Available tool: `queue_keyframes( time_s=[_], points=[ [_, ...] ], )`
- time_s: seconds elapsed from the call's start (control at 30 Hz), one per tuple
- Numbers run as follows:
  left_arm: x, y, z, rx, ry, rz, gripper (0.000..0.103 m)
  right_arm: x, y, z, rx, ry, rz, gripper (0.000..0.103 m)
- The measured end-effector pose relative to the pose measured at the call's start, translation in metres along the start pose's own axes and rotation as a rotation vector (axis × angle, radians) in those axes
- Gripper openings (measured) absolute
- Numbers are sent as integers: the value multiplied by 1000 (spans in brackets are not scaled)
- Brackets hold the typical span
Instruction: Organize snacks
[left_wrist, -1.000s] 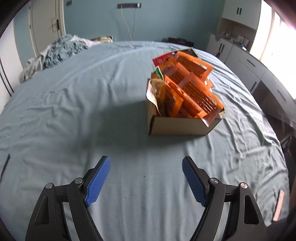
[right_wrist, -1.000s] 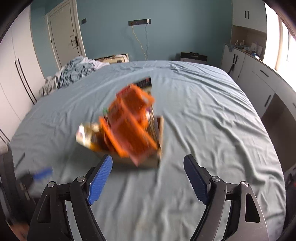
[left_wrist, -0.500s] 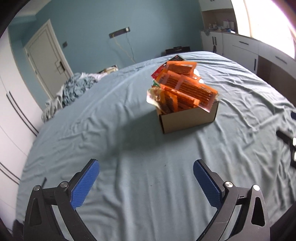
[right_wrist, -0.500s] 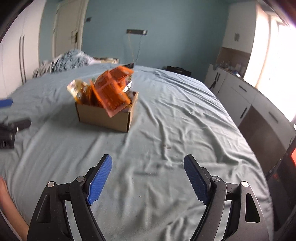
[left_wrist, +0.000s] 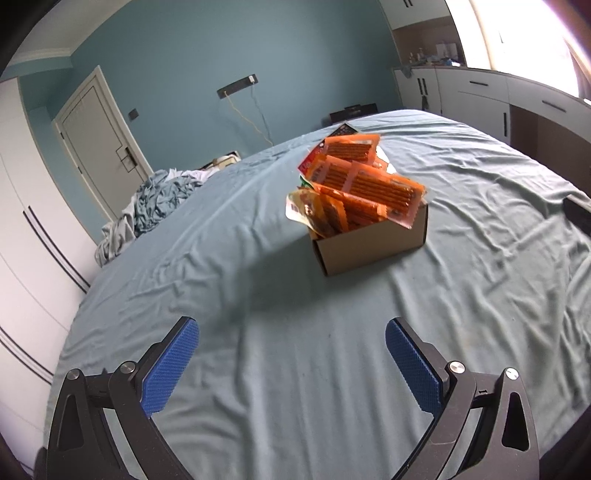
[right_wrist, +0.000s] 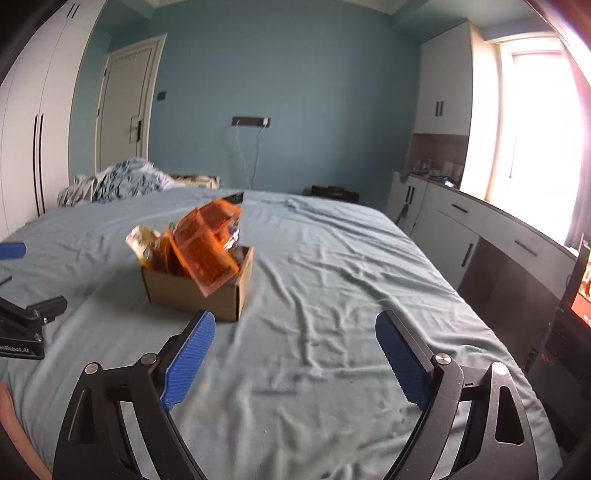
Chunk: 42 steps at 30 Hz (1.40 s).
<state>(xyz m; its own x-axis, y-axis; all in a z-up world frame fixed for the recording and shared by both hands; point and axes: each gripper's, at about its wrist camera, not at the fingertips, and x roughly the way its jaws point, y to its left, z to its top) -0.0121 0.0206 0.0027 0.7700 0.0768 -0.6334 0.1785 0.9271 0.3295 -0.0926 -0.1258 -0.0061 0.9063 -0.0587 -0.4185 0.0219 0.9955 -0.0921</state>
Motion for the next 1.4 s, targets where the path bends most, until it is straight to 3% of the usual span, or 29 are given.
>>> queue_keyframes(
  time_s=[0.27, 0.43, 1.0, 1.2, 1.4],
  points=[
    [0, 0, -4, -113, 46, -87, 103, 24, 1, 5, -38, 137, 43, 90],
    [1, -1, -3, -117, 48, -94, 103, 30, -8, 20, -21, 150, 52, 90],
    [6, 3, -1, -149, 67, -125, 103, 39, 6, 13, -73, 150, 41, 90],
    [-1, -6, 0, -101, 38, -54, 103, 38, 2, 13, -50, 146, 40, 90],
    [4, -8, 0, -90, 69, 23, 103, 36, 3, 12, -63, 139, 39, 90]
  ],
)
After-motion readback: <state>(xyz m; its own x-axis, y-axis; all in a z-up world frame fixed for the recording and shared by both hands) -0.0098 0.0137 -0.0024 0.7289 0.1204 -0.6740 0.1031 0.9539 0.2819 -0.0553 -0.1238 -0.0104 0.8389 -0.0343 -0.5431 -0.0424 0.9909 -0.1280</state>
